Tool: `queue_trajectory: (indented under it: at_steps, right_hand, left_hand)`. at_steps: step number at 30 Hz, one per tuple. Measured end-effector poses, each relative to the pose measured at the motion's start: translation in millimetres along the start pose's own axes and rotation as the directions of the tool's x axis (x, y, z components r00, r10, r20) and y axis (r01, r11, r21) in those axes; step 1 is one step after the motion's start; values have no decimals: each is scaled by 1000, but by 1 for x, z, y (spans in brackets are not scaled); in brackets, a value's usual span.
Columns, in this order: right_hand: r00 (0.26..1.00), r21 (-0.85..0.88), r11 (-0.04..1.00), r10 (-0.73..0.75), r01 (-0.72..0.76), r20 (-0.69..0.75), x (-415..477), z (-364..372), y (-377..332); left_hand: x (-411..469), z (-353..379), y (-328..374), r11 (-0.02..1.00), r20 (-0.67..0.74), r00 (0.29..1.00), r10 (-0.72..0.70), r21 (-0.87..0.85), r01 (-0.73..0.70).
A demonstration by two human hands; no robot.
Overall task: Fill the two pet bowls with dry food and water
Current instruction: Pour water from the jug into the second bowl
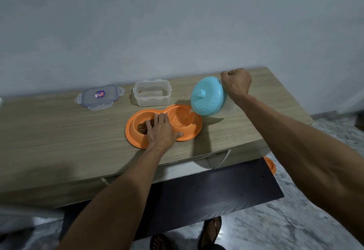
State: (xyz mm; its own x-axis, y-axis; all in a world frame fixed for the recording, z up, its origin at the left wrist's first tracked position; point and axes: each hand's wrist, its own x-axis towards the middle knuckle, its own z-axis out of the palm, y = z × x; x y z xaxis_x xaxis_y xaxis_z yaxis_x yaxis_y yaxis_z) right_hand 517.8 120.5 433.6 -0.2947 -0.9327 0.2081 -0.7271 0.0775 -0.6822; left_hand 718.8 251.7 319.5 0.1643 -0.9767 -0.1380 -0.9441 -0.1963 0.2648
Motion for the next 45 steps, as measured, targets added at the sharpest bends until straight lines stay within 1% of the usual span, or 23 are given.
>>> queue_trajectory:
  at_steps: [3,6,8,11,13,15,17,20,26,30,34,36,39,41,43,45]
  right_hand:
    - [998,36,998,55,-55,-4,5,0,5]
    - [989,122,982,149,-147,-4,13,3,16]
    - [976,203,955,215,-214,16,19,4,23]
    - [962,247,929,269,-274,53,29,8,32]
    - [943,328,885,325,-329,71,37,11,36]
    - [916,402,824,371,-400,151,47,16,39]
    - [890,438,774,391,-457,237,56,23,40]
    - [863,512,697,434,-503,257,70,37,38]
    - [845,543,649,429,-534,319,89,65,30]
    - [820,515,638,434,-573,374,92,77,34]
    - [813,518,626,443,-583,378,93,80,39]
    - [816,534,617,443,-578,371,89,77,39]
    - [809,569,577,464,-585,361,81,69,39]
    - [791,555,573,521,-603,321,76,66,44]
    - [768,524,581,581,-623,270,69,60,50]
    - [752,470,609,624,-639,213,50,53,57]
  left_hand:
    - [0,0,0,1000,-5,1000,-1,6,1]
    - [-1,0,1,1000,-3,1000,-4,5,4]
    - [-1,0,1,1000,-5,1000,-8,4,9]
    - [-2,-1,2,1000,5,1000,-17,12,17]
    - [-2,-3,3,1000,15,1000,-22,15,22]
    - [-2,-3,3,999,8,1000,-26,26,26]
    - [-2,-2,3,999,-3,999,-34,27,34]
    - [-1,1,2,998,-1,999,-41,40,41]
    - [-1,1,3,996,17,997,-70,59,69]
    - [-1,0,4,994,46,994,-100,41,98]
    - [-2,0,5,994,47,993,-107,33,106]
    - [-3,-1,5,994,56,993,-107,35,105]
    - [-3,-3,4,995,66,994,-91,52,88]
    - [-4,-5,4,994,43,996,-73,87,69]
    - [-7,-7,3,996,-18,996,-87,25,87]
    - [-9,-13,-1,986,-92,987,-135,-106,125]
